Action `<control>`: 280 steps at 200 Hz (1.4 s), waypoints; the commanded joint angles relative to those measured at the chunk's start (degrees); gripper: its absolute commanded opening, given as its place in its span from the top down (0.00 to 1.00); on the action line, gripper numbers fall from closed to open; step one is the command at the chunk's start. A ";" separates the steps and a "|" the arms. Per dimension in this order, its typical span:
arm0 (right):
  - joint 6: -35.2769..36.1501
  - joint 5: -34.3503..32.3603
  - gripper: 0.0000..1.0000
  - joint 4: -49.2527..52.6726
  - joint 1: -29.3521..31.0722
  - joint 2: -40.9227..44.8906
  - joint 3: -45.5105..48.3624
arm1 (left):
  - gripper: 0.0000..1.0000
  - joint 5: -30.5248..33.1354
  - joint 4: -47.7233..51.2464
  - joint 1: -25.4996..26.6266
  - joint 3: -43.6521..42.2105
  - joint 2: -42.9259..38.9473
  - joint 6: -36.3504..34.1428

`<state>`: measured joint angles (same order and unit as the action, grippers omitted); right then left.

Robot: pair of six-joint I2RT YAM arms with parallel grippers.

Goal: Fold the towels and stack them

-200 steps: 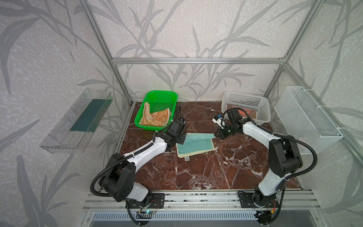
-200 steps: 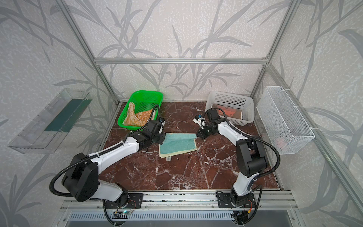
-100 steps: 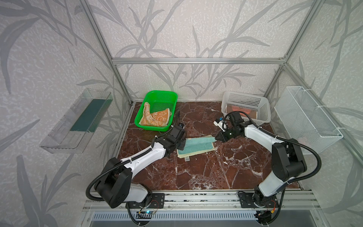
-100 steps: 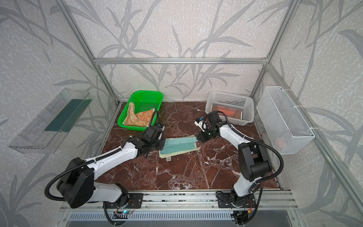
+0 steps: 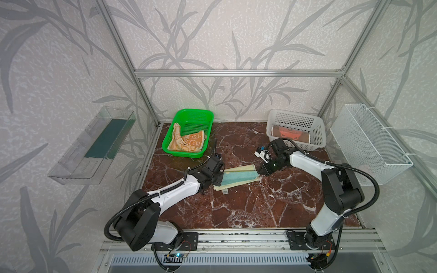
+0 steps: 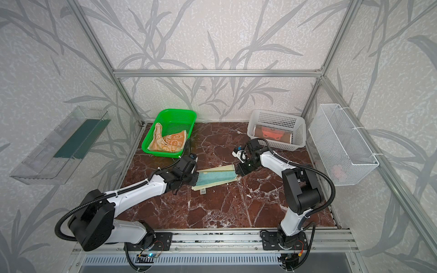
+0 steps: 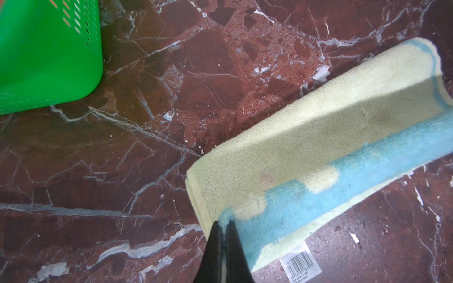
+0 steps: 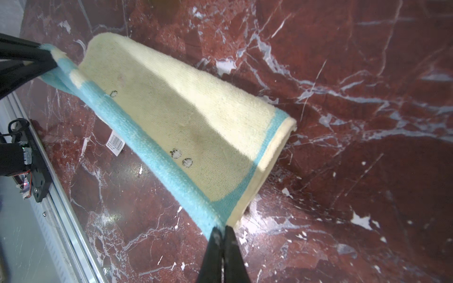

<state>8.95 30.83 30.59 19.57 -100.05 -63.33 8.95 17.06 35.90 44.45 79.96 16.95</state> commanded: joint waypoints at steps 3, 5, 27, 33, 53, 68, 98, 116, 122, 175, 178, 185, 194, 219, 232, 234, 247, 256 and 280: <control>-0.51 -2.09 1.00 2.48 0.33 -1.41 0.49 | 1.00 1.62 0.00 0.79 -0.76 1.43 2.11; -0.51 -2.09 1.00 2.49 0.37 -1.50 0.56 | 1.00 1.60 0.02 0.87 -0.74 1.53 2.12; -0.55 -2.09 1.00 2.62 0.81 -1.80 1.15 | 1.00 1.25 0.35 1.71 -0.53 1.95 2.47; -0.58 -1.99 0.99 2.60 0.90 -1.81 1.38 | 1.00 1.24 0.55 1.87 -0.53 1.89 2.60; -0.57 -1.65 0.93 2.45 0.99 -1.25 2.36 | 0.89 1.16 1.68 2.37 -0.66 1.19 2.98; -0.79 -1.56 0.88 2.29 0.99 -0.61 3.11 | 0.75 1.23 2.51 2.77 -0.90 0.24 3.30; -1.46 -1.82 0.82 2.23 0.99 0.98 4.67 | 0.58 0.82 3.39 3.46 -2.21 -2.58 4.52; -1.78 -1.96 0.78 2.06 0.99 1.90 5.68 | 0.55 0.63 3.73 3.84 -3.00 -4.58 5.26; -1.91 -2.08 0.77 1.86 0.99 3.45 6.04 | 0.55 0.84 3.98 3.91 -3.17 -5.21 5.49; -2.99 -3.31 0.73 1.84 0.99 9.22 7.52 | 0.53 2.25 3.98 4.16 -4.37 -11.96 5.72; -3.11 -3.32 0.72 1.80 0.99 9.44 7.52 | 0.52 2.34 3.95 4.22 -4.43 -12.20 5.71; -3.36 -3.25 0.72 1.56 0.99 9.93 7.52 | 0.52 2.35 3.50 4.19 -4.54 -12.74 5.64; -3.86 -3.11 0.72 1.13 0.99 10.52 7.52 | 0.52 2.40 2.47 4.23 -4.87 -13.14 5.31; -5.96 -2.85 0.72 -1.50 0.98 10.67 7.82 | 0.52 2.36 -0.67 4.11 -5.78 -12.45 5.41; -8.13 -3.30 0.72 -3.47 0.99 10.07 8.01 | 0.52 1.95 -1.30 4.19 -5.77 -11.12 5.96; -8.39 -3.29 0.72 -3.75 0.99 9.88 7.97 | 0.52 1.84 -1.43 4.18 -5.77 -10.88 6.09; -10.36 -3.36 0.71 -5.76 0.99 8.95 8.21 | 0.52 1.49 -1.94 4.14 -5.69 -8.98 6.49; -11.51 -3.28 0.68 -7.18 0.99 8.42 8.47 | 0.52 1.36 -2.20 4.12 -5.50 -7.65 6.87; -14.59 -3.76 0.62 -11.00 0.98 6.69 9.18 | 0.52 0.73 -1.88 4.10 -4.48 -4.18 7.79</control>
<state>-1.06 27.88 24.58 20.43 -91.39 -55.22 9.89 15.68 39.88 39.22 73.17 22.39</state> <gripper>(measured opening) 0.353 0.484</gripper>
